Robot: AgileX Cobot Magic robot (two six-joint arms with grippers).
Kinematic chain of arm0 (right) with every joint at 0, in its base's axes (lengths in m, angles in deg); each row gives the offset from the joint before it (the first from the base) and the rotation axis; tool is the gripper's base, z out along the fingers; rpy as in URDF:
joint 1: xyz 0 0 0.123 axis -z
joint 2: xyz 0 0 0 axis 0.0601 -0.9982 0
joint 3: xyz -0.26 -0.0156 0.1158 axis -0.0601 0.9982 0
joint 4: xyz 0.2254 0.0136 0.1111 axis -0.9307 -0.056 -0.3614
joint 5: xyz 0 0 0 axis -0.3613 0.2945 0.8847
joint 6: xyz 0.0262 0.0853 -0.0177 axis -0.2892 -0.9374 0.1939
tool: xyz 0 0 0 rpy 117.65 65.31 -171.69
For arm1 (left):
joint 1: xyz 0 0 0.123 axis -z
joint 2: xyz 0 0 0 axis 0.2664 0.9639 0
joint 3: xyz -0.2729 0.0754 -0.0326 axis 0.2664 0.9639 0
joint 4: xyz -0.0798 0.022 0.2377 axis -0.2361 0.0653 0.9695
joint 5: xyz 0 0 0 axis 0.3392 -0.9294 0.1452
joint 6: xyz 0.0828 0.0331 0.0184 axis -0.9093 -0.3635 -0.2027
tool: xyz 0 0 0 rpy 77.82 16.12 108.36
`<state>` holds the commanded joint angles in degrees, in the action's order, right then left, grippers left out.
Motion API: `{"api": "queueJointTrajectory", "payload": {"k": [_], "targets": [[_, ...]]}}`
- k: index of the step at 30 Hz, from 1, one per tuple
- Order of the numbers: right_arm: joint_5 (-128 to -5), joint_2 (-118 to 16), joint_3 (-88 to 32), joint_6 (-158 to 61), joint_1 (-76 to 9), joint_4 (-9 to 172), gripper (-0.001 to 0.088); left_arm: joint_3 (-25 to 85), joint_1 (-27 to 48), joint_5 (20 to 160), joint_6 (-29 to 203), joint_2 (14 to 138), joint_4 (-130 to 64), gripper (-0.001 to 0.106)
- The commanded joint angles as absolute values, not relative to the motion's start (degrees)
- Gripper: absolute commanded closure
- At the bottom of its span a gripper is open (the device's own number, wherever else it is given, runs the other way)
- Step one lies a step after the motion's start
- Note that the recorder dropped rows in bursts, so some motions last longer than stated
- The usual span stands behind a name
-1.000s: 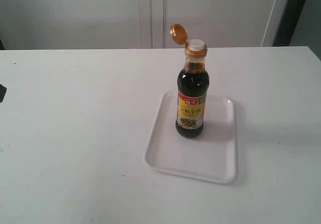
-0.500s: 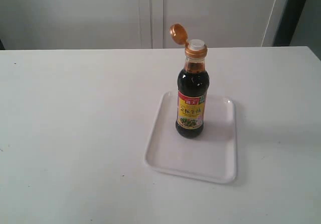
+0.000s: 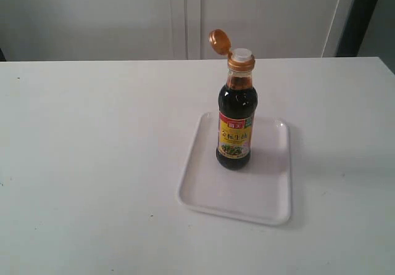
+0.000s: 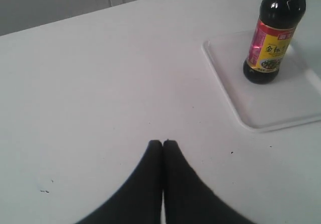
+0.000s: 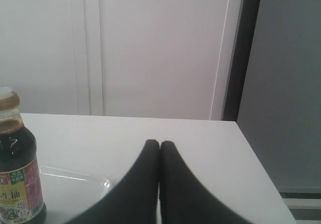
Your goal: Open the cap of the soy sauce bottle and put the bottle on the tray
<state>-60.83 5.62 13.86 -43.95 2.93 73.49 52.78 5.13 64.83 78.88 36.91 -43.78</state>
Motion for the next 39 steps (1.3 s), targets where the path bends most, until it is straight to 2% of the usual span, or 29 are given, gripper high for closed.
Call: {"api": "queueJointTrajectory", "payload": {"k": [22,29,39], "targets": [[-60.84,5.62,13.86,-43.95,2.93,73.59,0.0868,52.78,5.13,61.67,79.47,36.39,-44.27,0.105],[-60.84,5.62,13.86,-43.95,2.93,73.59,0.0868,58.46,4.97,61.91,83.63,29.07,-39.25,0.105],[-60.84,5.62,13.86,-43.95,2.93,73.59,0.0868,71.84,-5.71,67.04,83.56,16.75,-39.35,0.105]]}}
